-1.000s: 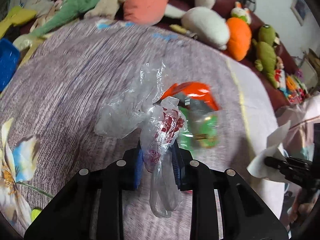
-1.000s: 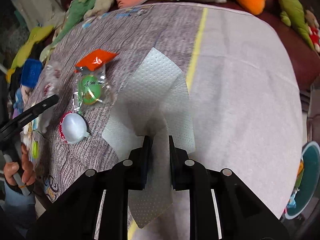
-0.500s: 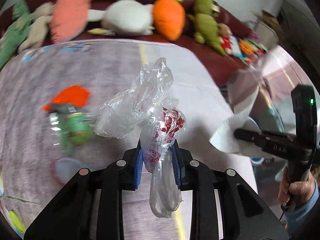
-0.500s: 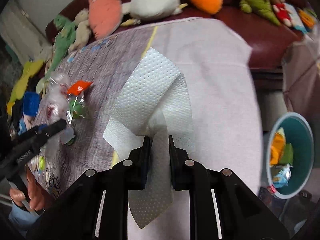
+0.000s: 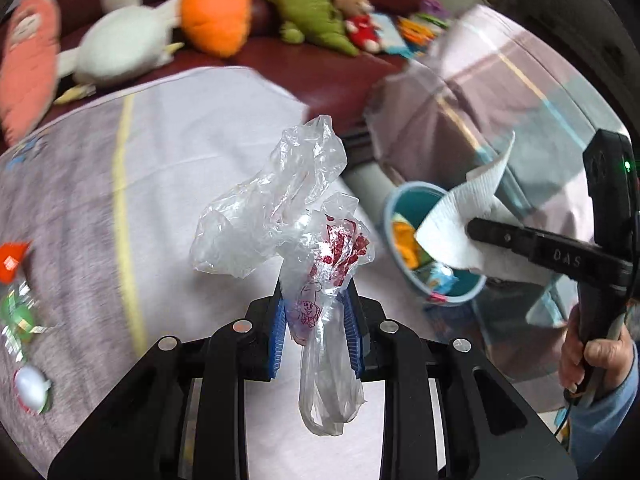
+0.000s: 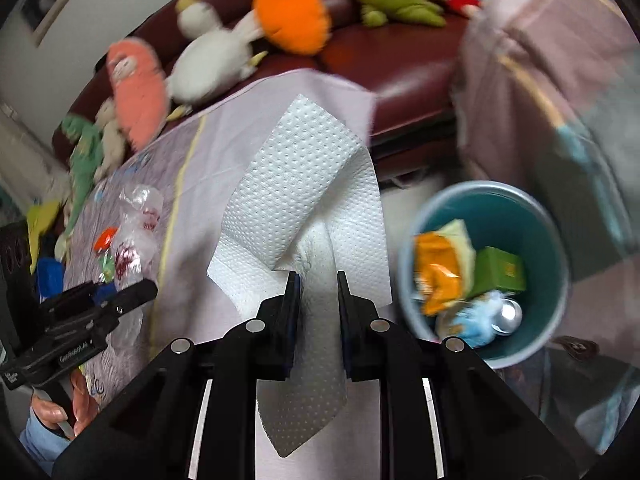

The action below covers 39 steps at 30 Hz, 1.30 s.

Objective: Collect trash
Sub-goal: 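Carry the paper towel and plastic bag toward the teal bin, then open the right gripper to drop the paper towel into the bin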

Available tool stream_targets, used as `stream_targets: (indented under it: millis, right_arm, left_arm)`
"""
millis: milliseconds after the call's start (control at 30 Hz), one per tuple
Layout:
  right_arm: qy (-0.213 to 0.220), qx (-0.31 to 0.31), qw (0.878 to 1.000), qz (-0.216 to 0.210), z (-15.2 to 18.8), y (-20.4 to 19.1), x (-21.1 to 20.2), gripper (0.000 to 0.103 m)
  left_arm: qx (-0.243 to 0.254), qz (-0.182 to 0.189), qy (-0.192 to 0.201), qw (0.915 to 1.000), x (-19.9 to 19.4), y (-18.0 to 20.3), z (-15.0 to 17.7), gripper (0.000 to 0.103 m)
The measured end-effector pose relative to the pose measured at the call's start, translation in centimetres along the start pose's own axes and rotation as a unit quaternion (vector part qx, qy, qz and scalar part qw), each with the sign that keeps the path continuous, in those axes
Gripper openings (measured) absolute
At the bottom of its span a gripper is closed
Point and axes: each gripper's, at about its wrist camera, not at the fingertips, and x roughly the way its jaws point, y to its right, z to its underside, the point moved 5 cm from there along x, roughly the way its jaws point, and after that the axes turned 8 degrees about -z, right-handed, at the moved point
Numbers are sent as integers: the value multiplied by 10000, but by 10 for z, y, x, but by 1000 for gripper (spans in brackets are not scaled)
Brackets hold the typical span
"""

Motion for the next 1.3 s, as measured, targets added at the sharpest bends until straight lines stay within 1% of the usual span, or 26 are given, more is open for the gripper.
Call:
stream_targets:
  millis: [100, 233, 333, 500, 667, 733, 800, 833, 867, 1033, 1100, 1300]
  right_arm:
    - [139, 249, 9995, 154, -2, 36, -18, 19]
    - [300, 607, 9972, 315, -1, 82, -39, 19]
    - [336, 795, 9954, 408, 1, 108, -46, 19]
    - [236, 971, 9938, 490, 3, 135, -39, 19]
    - [110, 1133, 9921, 521, 5, 156, -25, 20]
    - [66, 1198, 9914, 514, 5, 164, -17, 24]
    - [45, 1230, 9910, 521, 5, 169, -11, 34]
    - [36, 1230, 9909, 544, 5, 172, -8, 43]
    - [32, 1231, 9908, 562, 5, 173, -5, 47]
    - [27, 1247, 9906, 560, 3, 176, 0, 54]
    - [50, 1233, 9907, 572, 2, 175, -2, 61]
    - [127, 1150, 9914, 619, 0, 170, -11, 62]
  left_arm:
    - [245, 155, -68, 9996, 13, 35, -6, 26]
    - [495, 309, -201, 9981, 33, 71, -13, 26]
    - [655, 396, -300, 9966, 48, 97, -17, 26]
    - [837, 519, -446, 9941, 73, 129, -25, 26]
    - [970, 540, -589, 9921, 91, 143, -26, 26]
    - [991, 538, -647, 9915, 100, 145, -26, 26]
    - [970, 535, -699, 9914, 106, 144, -26, 26]
    - [951, 532, -725, 9914, 110, 144, -27, 26]
    - [935, 530, -747, 9914, 112, 143, -27, 26]
    - [910, 507, -818, 9912, 121, 141, -27, 26]
    - [910, 514, -839, 9910, 124, 143, -27, 27]
    - [918, 549, -858, 9906, 125, 146, -24, 27]
